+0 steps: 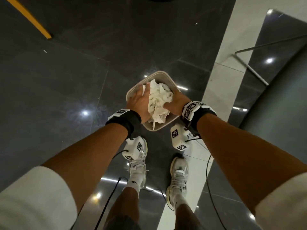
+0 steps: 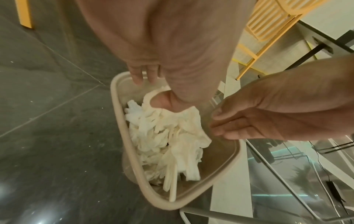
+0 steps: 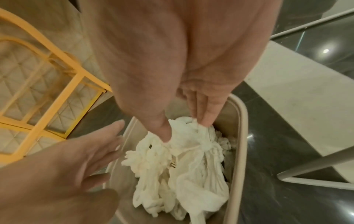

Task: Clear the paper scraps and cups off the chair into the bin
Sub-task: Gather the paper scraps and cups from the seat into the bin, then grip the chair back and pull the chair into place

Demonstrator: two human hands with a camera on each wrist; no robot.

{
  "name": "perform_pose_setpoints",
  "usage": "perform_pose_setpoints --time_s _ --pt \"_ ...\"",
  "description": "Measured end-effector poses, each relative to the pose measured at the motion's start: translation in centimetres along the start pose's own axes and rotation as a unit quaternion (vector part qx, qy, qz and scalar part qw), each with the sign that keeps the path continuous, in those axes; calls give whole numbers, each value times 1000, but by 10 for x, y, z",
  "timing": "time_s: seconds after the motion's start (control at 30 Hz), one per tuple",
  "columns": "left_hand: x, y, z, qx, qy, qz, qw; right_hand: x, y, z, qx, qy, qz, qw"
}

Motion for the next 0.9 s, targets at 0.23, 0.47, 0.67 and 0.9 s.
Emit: perform_pose_setpoints --time_s 0.23,0.47,0.67,0.9 --pt "-12 -98 -6 -28 -168 54 984 -3 -92 3 10 -18 -10 1000" --pt "3 -218 -2 -91 -240 -10 966 19 -231 26 0 -131 -113 985" --pt "-5 -300 24 -97 -248 -28 963 13 -331 54 21 -94 -112 989" --pt "-25 -403 57 -85 -246 24 965 -9 -408 96 35 -67 -95 993"
Point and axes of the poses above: each hand's wrist, its own y-axis towards the middle knuckle, its own x-axis out of the palm, z = x × y, the point moved 9 cm from there along y, towards the middle knuckle, and after that the axes turned 10 degrees about -z, right-handed, at the moved point
